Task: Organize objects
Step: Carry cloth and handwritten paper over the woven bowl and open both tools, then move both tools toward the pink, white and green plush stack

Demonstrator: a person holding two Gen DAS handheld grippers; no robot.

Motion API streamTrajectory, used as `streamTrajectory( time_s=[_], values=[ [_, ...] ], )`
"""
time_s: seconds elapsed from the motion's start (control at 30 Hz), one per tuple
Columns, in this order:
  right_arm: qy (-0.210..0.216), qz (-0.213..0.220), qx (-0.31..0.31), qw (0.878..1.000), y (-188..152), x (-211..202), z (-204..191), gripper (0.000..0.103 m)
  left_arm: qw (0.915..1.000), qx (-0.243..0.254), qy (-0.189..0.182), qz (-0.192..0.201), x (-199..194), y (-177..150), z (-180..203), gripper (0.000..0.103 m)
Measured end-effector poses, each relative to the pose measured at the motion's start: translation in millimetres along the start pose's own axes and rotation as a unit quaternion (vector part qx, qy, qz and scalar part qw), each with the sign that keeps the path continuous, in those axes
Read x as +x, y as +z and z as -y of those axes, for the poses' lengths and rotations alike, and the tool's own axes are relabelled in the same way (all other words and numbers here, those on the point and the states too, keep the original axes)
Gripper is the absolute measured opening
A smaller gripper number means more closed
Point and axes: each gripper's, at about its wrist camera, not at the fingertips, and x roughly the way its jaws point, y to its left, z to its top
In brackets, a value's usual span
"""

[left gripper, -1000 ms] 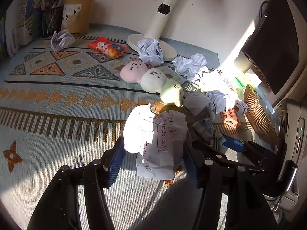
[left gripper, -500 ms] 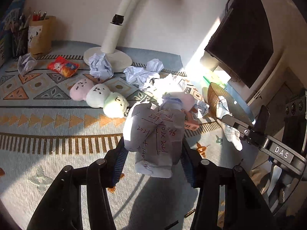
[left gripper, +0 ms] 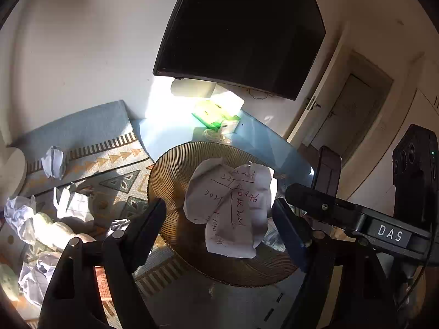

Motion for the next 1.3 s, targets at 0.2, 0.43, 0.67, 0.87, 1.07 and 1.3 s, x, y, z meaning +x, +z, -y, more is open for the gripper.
streamTrajectory(
  time_s=[0.2,0.43,0.67,0.87,1.07,1.3],
  values=[
    [0.036,0.018,0.003,0.999,-8.6,-17.6,-3.9,0.064,0.9994,-0.033,0.004,0.001,-20.3,-16.9,-16.3,0.086],
    [0.153,0.028,-0.105,0.982,-51.3,-30.5,-107.7,0.065,0.9909,-0.069,0.083,0.080,-124.0,-67.7,-52.9,0.086],
    [0.189,-0.014,-0.186,0.964,-123.9,26.3,-187.7,0.065,0.9538,-0.134,0.246,0.107,-204.0,-126.3,-133.6,0.086],
    [0.141,-0.045,-0.209,0.967,-162.6,84.7,-196.9,0.065,0.9168,-0.198,0.327,0.117,-205.4,-166.8,-191.9,0.086],
    [0.129,-0.062,-0.219,0.965,-163.1,96.2,-200.5,0.068,0.9239,-0.246,0.273,0.107,-207.7,-173.7,-211.4,0.087],
    [0.122,-0.054,-0.234,0.963,-166.2,93.8,-203.7,0.087,0.9216,-0.276,0.250,0.110,-209.8,-179.6,-219.0,0.087]
  ],
)
